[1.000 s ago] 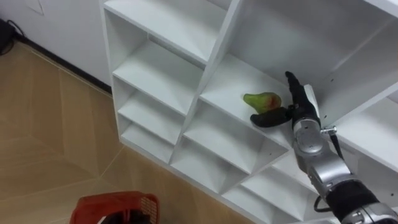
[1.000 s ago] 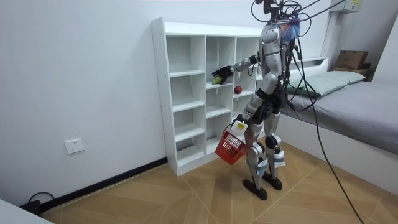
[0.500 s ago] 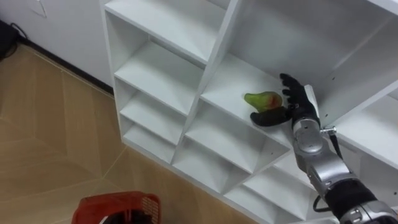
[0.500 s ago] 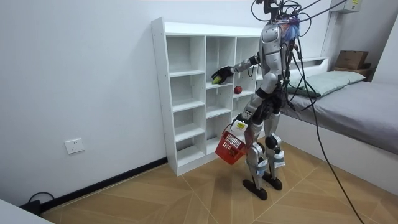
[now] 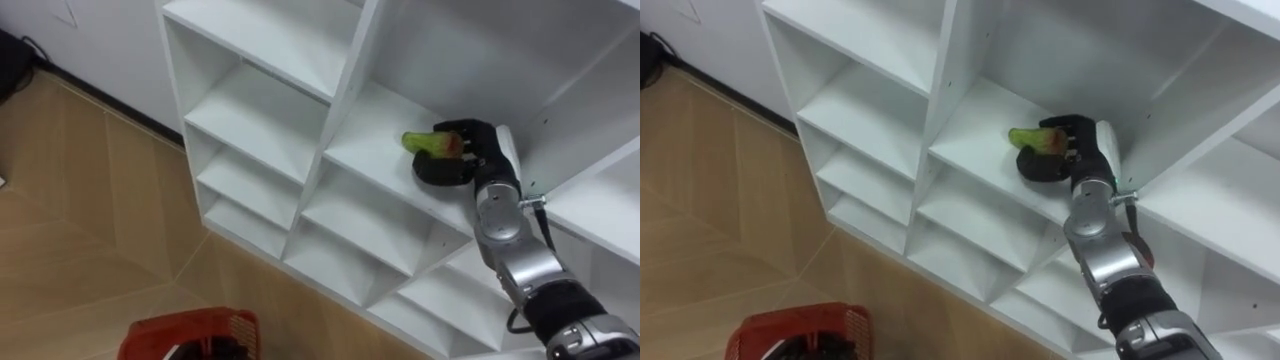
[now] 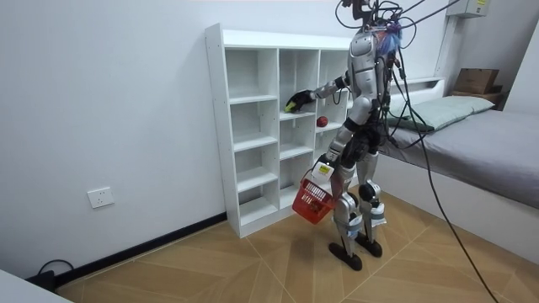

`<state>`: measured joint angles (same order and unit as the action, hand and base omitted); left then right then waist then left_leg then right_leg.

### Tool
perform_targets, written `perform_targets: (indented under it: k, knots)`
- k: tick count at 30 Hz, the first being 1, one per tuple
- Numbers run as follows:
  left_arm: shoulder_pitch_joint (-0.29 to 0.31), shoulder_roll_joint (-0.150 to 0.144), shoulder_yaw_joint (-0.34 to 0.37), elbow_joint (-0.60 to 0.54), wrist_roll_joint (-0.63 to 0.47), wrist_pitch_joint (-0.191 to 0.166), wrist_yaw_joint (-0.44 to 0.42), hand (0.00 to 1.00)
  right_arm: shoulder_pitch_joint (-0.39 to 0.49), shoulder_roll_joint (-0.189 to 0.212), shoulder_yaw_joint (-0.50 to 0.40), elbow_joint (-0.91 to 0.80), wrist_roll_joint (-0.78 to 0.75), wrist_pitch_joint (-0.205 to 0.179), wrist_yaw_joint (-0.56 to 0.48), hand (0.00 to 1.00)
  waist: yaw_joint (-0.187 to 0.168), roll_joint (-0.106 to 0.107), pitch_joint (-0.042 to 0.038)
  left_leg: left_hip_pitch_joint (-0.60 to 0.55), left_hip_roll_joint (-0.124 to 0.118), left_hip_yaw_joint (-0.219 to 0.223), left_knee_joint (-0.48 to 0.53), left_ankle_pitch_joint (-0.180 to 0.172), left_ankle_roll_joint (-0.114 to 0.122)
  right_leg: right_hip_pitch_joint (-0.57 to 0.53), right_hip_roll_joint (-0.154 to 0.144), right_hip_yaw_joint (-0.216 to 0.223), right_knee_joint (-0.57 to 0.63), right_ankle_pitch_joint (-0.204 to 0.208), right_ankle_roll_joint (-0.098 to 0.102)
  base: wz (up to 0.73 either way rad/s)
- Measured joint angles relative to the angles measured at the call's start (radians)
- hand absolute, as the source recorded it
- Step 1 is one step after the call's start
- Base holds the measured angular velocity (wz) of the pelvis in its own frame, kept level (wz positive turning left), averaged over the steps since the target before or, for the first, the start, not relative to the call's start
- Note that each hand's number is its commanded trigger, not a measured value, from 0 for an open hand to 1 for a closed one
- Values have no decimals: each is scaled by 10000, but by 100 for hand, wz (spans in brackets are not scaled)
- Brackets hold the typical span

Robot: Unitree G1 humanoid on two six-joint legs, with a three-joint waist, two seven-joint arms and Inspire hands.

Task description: Collect fruits from the closet

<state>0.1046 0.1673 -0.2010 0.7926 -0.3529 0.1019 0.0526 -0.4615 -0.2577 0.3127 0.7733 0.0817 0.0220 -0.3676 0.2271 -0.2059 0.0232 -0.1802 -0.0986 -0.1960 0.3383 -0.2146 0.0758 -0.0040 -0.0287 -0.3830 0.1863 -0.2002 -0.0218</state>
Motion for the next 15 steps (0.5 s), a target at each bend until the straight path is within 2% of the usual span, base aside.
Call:
perform_targets:
  k: [7,15]
  knots:
    - [-30,-18,-8,43,105,2,-30,100,-33,1,-11,3,9,21,18,100,-12,-10,-3,0,0,-8,-14,0,0,3,2,-20,1,0,0,0]
    - [-33,-3,-4,45,63,9,-29,100,-14,57,-7,-517,84,228,221,100,-292,-3,3,8,-2,-8,-45,-1,1,3,-3,-1,-2,0,0,0]
